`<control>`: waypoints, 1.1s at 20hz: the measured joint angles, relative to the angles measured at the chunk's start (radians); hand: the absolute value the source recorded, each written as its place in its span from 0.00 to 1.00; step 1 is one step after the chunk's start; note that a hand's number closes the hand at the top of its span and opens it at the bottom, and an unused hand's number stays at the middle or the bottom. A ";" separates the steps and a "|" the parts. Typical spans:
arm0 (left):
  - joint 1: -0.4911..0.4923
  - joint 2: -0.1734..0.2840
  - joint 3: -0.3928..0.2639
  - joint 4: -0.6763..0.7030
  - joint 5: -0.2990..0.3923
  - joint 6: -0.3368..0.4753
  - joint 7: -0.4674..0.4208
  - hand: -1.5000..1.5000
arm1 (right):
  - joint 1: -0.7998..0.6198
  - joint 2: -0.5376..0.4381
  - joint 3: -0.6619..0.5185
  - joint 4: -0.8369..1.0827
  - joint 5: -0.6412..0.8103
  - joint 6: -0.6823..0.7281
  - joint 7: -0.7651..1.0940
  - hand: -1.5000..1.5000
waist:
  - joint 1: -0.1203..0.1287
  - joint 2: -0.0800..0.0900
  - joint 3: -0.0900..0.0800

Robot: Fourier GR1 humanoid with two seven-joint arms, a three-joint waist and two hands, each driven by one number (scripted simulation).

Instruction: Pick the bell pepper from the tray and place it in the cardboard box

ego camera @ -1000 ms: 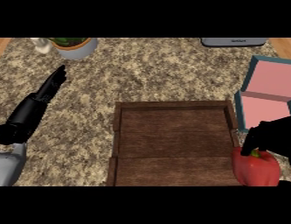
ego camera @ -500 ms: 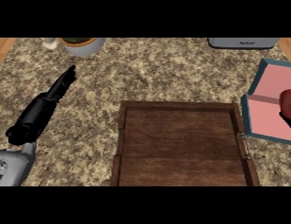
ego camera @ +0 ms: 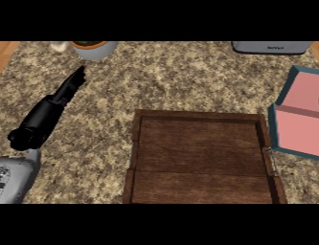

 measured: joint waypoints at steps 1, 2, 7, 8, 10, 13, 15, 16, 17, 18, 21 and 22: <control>0.007 0.002 0.000 -0.006 0.000 -0.005 -0.003 0.50 | -0.011 0.000 0.019 0.046 0.030 -0.002 -0.027 1.00 | 0.004 0.000 0.000; 0.013 -0.002 -0.005 -0.008 -0.006 -0.004 -0.009 0.50 | -0.030 -0.006 0.034 0.094 0.056 0.005 -0.053 1.00 | 0.007 0.001 0.000; 0.017 -0.017 -0.005 -0.009 -0.016 -0.003 -0.010 0.50 | -0.119 -0.021 0.099 0.305 0.155 0.055 -0.203 0.00 | 0.009 0.001 0.001; 0.011 -0.020 -0.003 -0.017 -0.016 0.000 0.005 0.50 | -0.128 -0.023 0.110 0.339 0.170 0.058 -0.250 0.00 | 0.007 0.000 0.001; 0.007 -0.021 0.002 -0.009 -0.015 -0.006 0.001 0.50 | -0.164 -0.020 0.117 0.406 0.182 0.069 -0.331 0.00 | 0.006 0.001 0.001; 0.019 -0.027 0.001 -0.020 -0.020 -0.005 0.003 0.50 | -0.194 0.008 0.099 0.473 0.149 0.053 -0.402 0.00 | 0.005 -0.001 0.001; 0.019 -0.028 0.002 -0.018 -0.022 -0.003 0.008 0.50 | -0.210 0.036 0.056 0.494 0.073 0.066 -0.420 0.00 | -0.001 -0.002 0.002; 0.019 -0.030 0.003 -0.014 -0.022 -0.002 0.008 0.50 | -0.215 0.060 0.026 0.508 0.020 0.080 -0.418 0.00 | -0.005 -0.002 0.002; 0.022 -0.031 0.003 -0.017 -0.022 0.001 0.008 0.50 | -0.219 0.085 -0.001 0.523 -0.034 0.102 -0.407 0.00 | -0.006 -0.004 0.002; 0.020 -0.031 0.003 -0.020 -0.022 -0.001 0.011 0.50 | -0.229 0.105 -0.035 0.543 -0.089 0.122 -0.391 0.00 | -0.006 -0.005 0.002; 0.026 -0.028 0.006 -0.020 -0.023 -0.002 0.009 0.50 | -0.253 0.152 -0.128 0.617 -0.242 0.194 -0.314 0.00 | -0.007 -0.005 0.002; 0.019 -0.031 0.004 -0.022 -0.026 0.002 0.013 0.50 | -0.270 0.155 -0.158 0.644 -0.287 0.224 -0.277 0.00 | -0.008 -0.005 0.002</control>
